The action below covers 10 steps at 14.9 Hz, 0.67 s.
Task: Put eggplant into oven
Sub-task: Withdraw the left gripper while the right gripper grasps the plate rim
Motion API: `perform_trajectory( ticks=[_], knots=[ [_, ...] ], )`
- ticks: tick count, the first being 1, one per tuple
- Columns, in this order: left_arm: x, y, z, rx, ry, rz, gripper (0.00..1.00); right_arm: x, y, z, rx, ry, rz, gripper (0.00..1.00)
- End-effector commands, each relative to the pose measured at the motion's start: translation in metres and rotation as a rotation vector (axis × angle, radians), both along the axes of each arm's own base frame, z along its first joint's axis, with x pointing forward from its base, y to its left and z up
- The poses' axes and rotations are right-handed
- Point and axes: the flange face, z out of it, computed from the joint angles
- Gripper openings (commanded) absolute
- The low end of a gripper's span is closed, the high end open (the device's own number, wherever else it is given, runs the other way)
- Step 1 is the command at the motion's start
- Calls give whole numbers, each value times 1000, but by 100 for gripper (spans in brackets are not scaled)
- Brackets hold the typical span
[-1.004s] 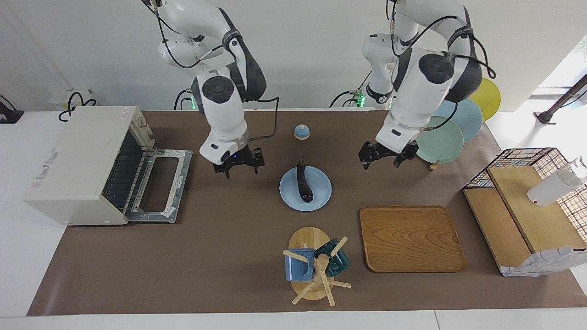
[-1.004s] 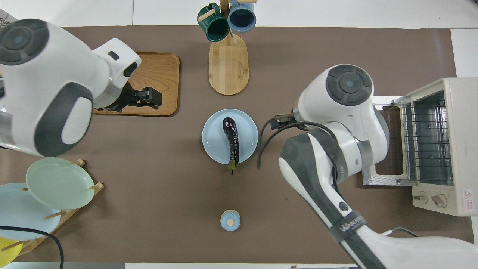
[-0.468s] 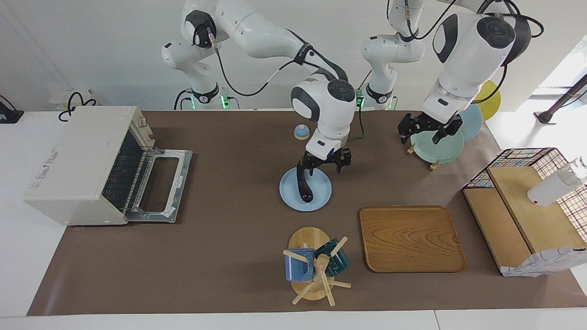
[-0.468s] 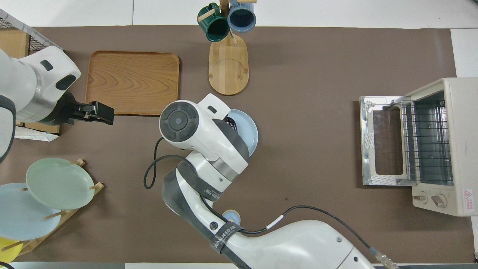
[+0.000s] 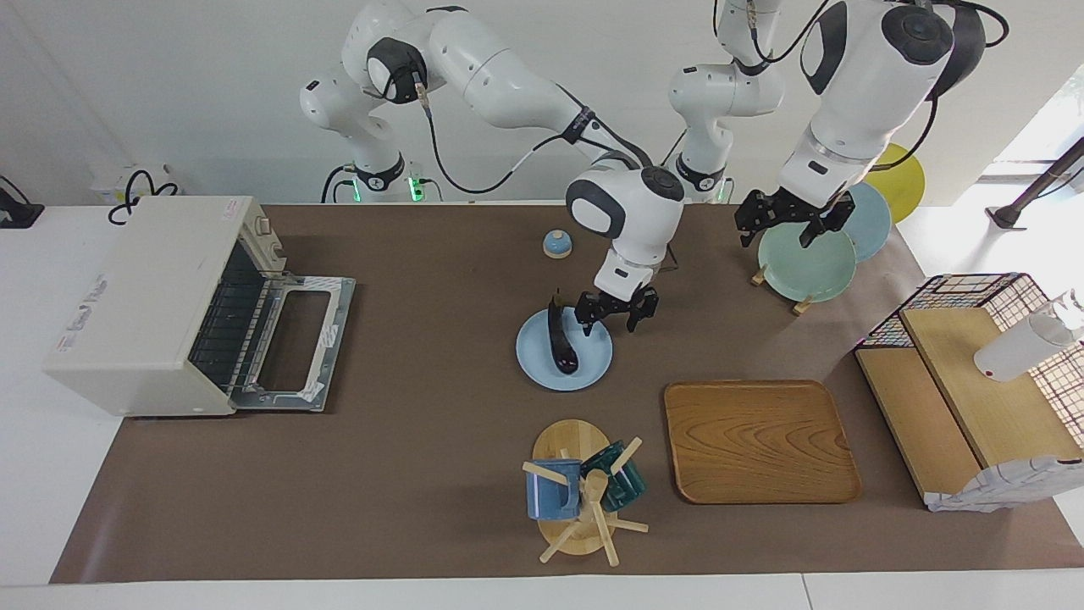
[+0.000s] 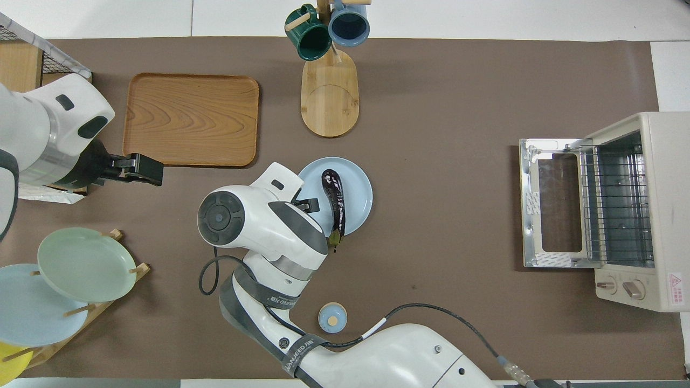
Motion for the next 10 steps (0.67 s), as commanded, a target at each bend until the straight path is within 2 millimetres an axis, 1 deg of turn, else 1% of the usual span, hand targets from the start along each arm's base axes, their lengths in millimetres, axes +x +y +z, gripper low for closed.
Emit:
perform_trajectory(
  ticks=[1,2,3,4,5,6,8,10],
  knots=[
    [-7,1,7,17,19,-15,100,8,1,1,34,-27,23,64],
    [-5,5,6,16,24,-6,100,7,2,0,33,-26,22,59],
    [-2,6,13,13,14,-5,100,7,2,-1,38,-25,16,55],
    [0,5,21,5,1,-5,100,6,2,-1,42,-21,14,54],
    [5,5,20,-2,6,-2,100,4,4,-3,41,-19,18,54],
    [8,6,23,-6,-9,0,100,3,3,-7,34,-15,19,54],
    [10,7,19,-8,-28,1,100,1,4,-11,41,-17,22,49],
    [8,7,15,-5,-27,0,100,-1,3,-17,47,-17,24,46]
  ],
)
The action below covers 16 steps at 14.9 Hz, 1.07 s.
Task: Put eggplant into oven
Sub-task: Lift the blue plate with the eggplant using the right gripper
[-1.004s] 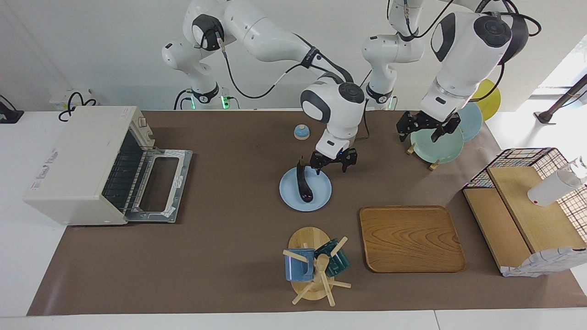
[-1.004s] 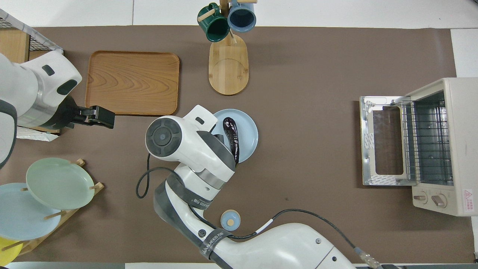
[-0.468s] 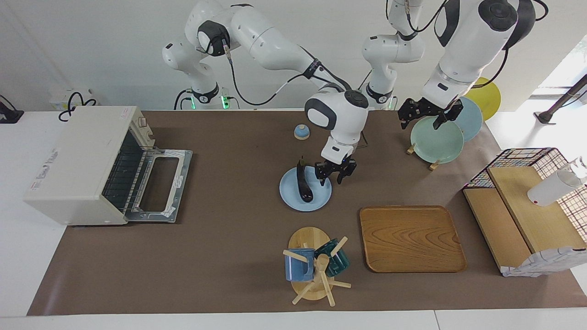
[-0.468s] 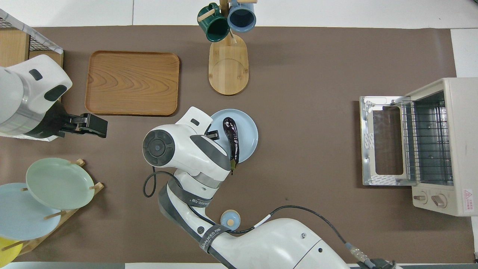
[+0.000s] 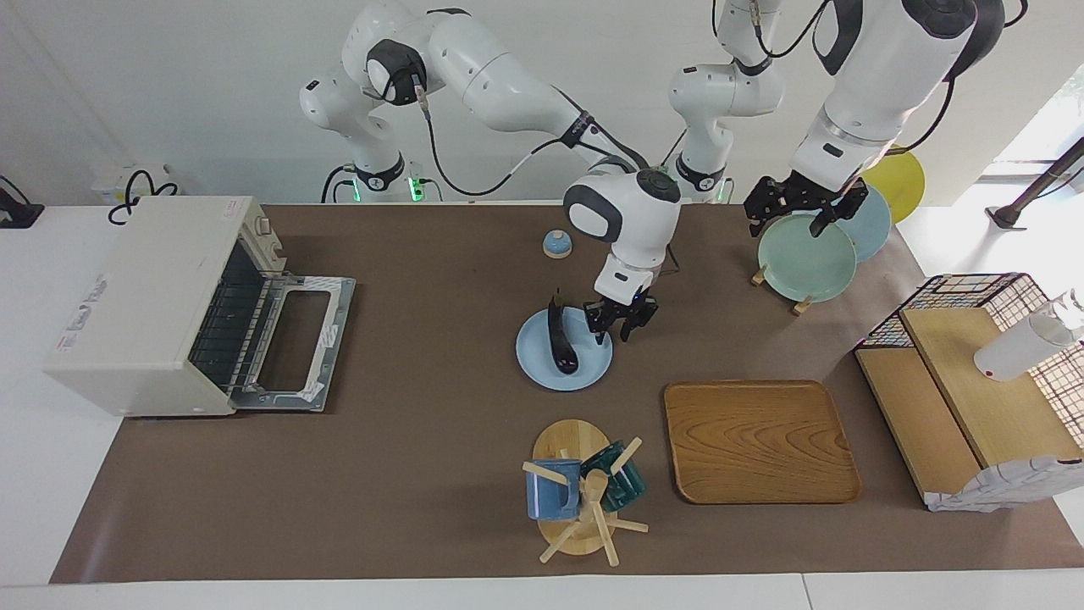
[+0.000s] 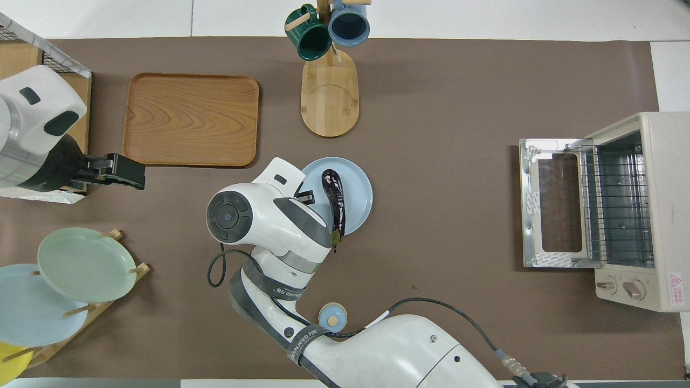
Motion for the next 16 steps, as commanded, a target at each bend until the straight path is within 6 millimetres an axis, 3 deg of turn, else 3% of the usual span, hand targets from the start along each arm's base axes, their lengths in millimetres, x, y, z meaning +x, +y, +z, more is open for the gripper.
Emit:
perform_trajectory(
  ticks=[1,5,8,11,13,16],
  knots=[
    [3,1,-3,3,1,-12,100,-1,-1,-8,13,1,12,42],
    [2,1,-3,3,4,-10,100,-2,-3,-12,8,6,9,2],
    [3,2,-3,1,0,-7,100,-2,-6,-19,14,3,15,0],
    [2,1,-3,2,1,-7,100,3,-10,-8,-7,-4,20,0],
    [3,0,-4,0,-3,-2,100,7,-16,5,-39,-14,24,0],
    [3,0,-3,-1,-4,0,100,16,-43,31,-125,20,26,0]
  ],
)
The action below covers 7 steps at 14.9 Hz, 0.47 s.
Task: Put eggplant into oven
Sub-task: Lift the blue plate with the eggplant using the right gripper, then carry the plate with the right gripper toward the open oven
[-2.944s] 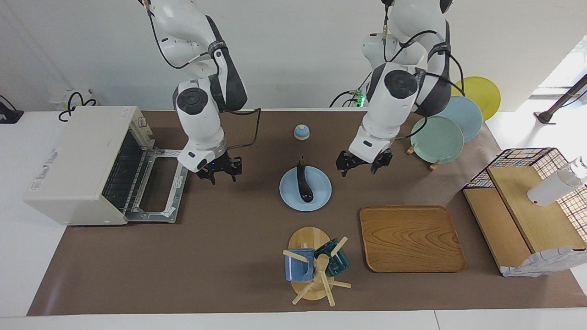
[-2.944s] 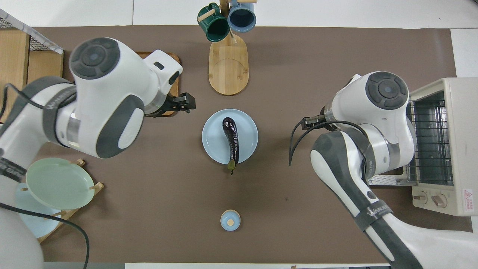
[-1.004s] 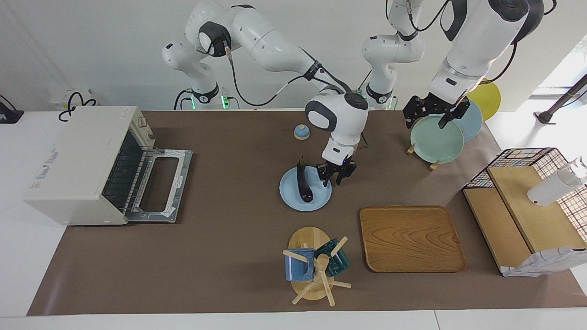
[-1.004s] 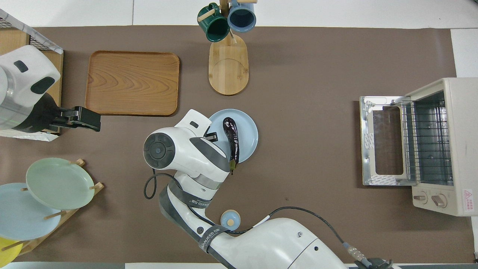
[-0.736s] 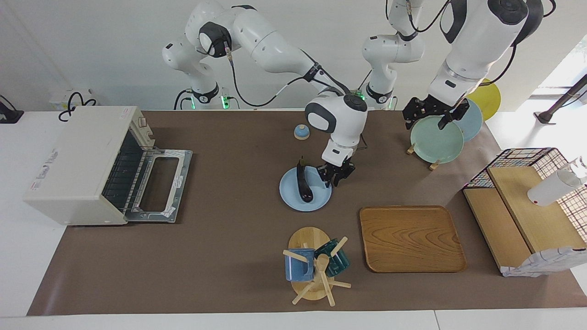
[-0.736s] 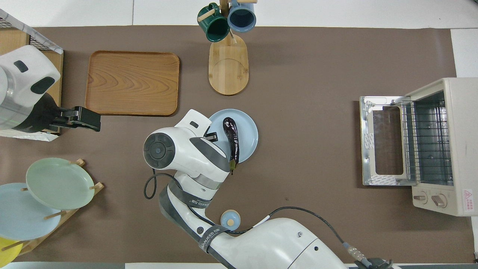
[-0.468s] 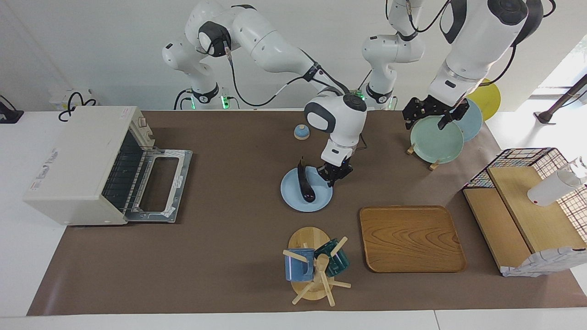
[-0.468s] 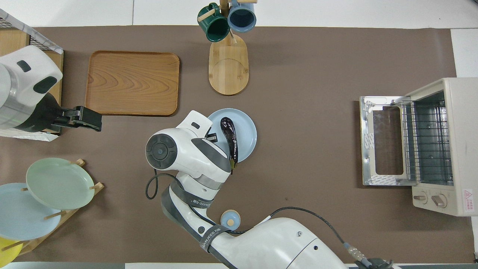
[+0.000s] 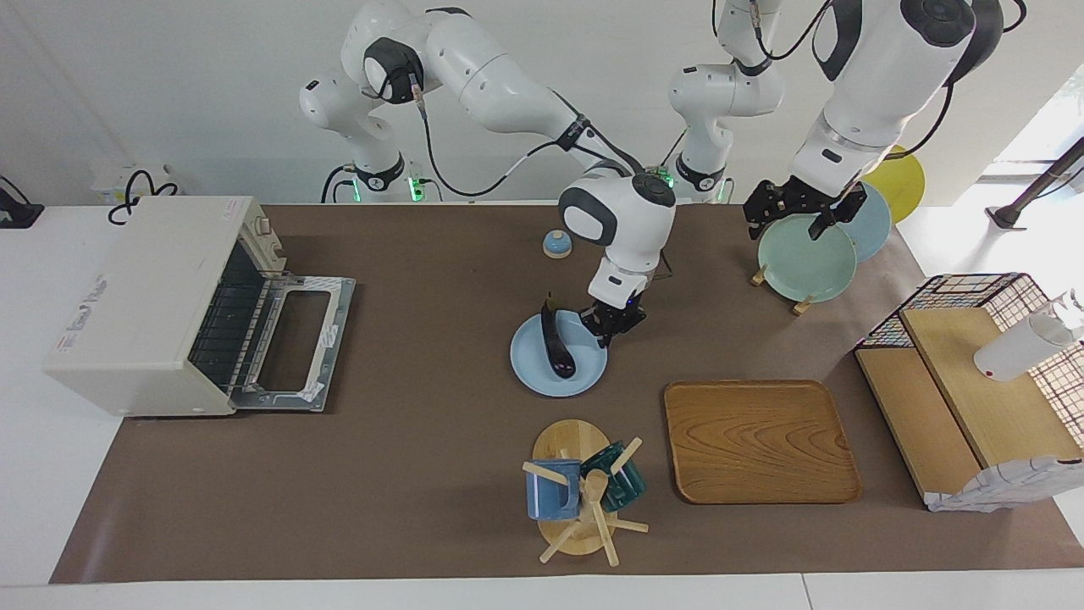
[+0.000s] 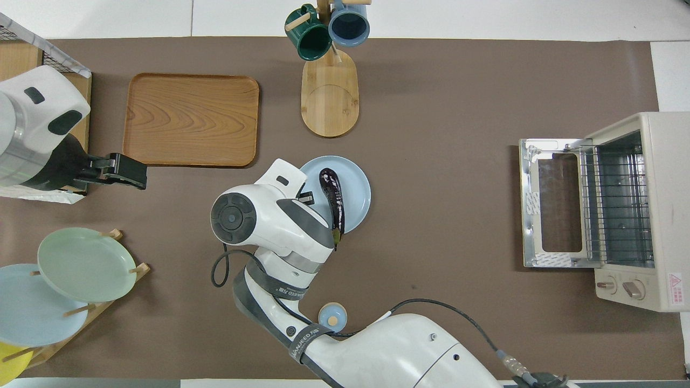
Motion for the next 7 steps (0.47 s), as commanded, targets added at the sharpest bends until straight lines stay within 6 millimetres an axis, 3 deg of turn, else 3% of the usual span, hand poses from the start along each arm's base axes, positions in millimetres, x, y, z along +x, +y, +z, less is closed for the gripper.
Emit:
perform_trajectory(
  ticks=[1,4,6,7],
  knots=[
    [1,0,1,-1,-12,0,100,8,-26,42,-85,-6,61,0],
    [1,0,1,-1,-9,-1,100,47,-97,81,-135,10,58,0],
    [1,1,0,0,-6,1,100,52,-136,102,-154,42,101,0],
    [0,1,1,0,-6,-1,100,53,-168,106,-158,56,89,0]
  ],
)
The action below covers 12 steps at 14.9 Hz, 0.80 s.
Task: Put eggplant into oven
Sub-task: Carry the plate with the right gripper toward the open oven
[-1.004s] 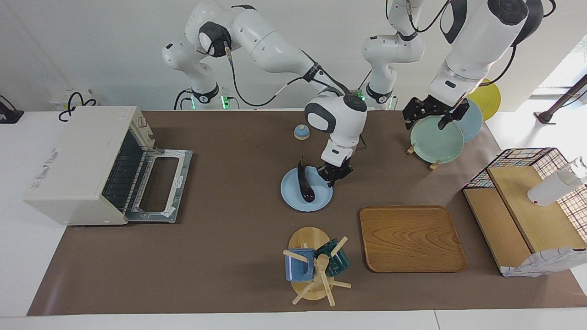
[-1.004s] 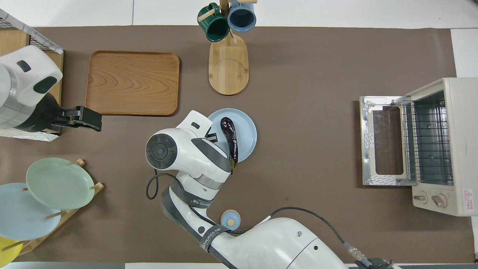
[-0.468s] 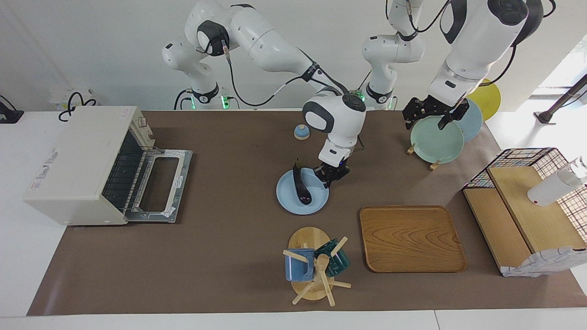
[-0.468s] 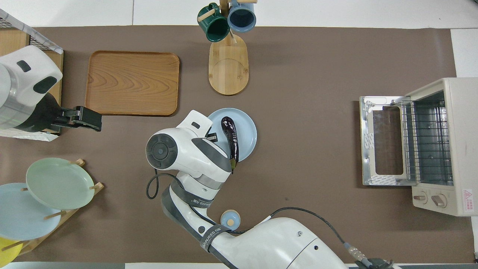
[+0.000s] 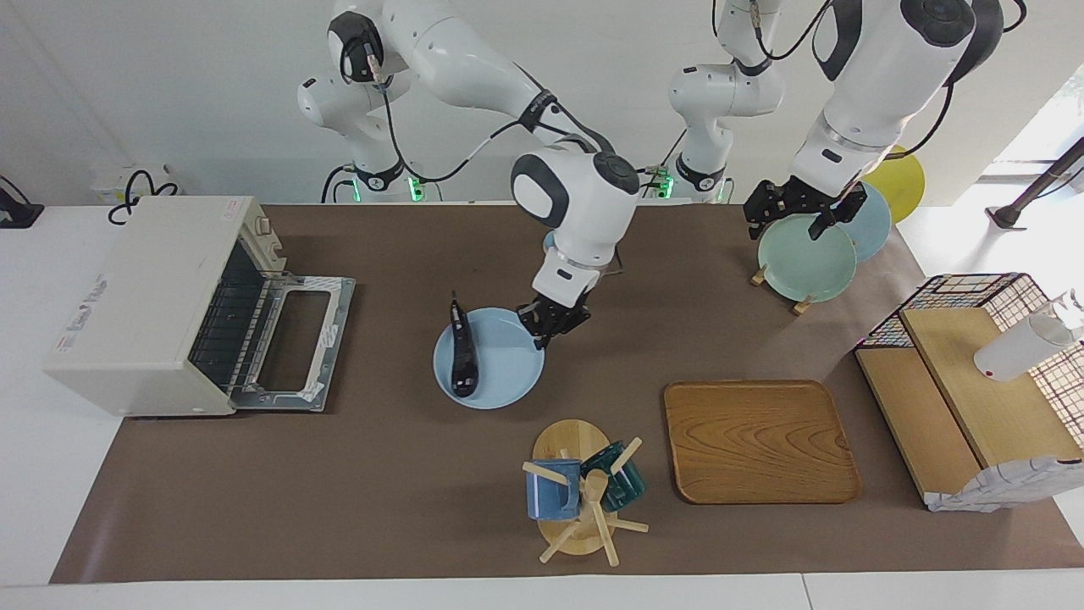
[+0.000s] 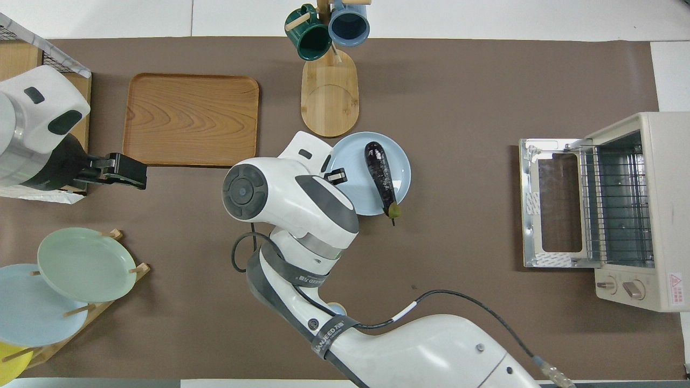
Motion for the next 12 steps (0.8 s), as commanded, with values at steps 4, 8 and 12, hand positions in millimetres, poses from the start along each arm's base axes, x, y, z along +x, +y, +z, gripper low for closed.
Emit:
perform_trajectory(
  ticks=[4,8,12],
  knots=[
    [1,6,2,0,-6,5,100,-32,-169,20,-16,69,44,0],
    [5,18,2,6,-14,8,100,-45,-246,21,-18,104,15,0],
    [6,22,1,4,-12,-30,100,-58,-308,10,-25,156,-22,0]
  ],
)
